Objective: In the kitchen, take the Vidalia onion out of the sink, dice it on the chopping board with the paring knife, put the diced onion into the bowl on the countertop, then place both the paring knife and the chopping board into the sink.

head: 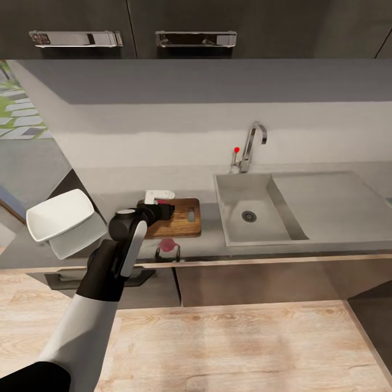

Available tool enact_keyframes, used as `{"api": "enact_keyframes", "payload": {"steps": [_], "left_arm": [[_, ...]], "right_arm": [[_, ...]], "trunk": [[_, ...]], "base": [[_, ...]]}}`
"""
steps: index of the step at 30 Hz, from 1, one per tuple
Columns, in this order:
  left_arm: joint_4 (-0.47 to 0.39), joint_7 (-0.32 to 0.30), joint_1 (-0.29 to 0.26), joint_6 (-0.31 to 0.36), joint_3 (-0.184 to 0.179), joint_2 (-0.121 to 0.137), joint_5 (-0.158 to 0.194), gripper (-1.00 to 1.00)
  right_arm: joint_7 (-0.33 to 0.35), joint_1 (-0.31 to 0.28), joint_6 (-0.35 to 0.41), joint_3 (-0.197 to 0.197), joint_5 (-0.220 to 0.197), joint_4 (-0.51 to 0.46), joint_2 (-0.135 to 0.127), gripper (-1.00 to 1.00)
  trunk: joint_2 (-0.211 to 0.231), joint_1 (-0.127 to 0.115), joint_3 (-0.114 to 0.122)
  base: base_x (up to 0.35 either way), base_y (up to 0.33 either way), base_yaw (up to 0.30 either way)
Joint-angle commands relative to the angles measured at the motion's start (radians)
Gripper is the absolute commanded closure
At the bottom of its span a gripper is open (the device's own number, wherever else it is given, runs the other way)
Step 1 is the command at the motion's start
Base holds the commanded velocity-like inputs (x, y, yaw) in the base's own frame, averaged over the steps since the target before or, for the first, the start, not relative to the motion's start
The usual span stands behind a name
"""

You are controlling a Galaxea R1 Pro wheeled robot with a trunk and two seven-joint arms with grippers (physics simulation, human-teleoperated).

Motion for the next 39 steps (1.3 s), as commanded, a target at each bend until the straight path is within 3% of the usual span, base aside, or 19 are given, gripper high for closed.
{"api": "enact_keyframes", "payload": {"steps": [1, 14, 39], "left_arm": [[-0.001, 0.01, -0.001, 0.004, -0.002, 0.0, 0.009, 1.0], [-0.002, 0.01, -0.001, 0.004, -0.005, 0.0, 0.009, 1.0], [0.002, 0.01, -0.001, 0.004, -0.005, 0.0, 0.009, 1.0]], "right_arm": [[0.007, 0.0, -0.002, -0.006, 0.01, -0.002, 0.002, -1.0], [0.007, 0.0, -0.002, -0.006, 0.01, -0.002, 0.002, -1.0], [0.006, 0.0, -0.002, -0.005, 0.01, -0.002, 0.002, -1.0]], "trunk": [[-0.002, 0.001, -0.002], [-0.002, 0.001, -0.003], [-0.002, 0.001, -0.042]], "base": [[0.004, 0.0, -0.017], [0.001, 0.0, -0.034], [0.0, 0.0, 0.0]]}}
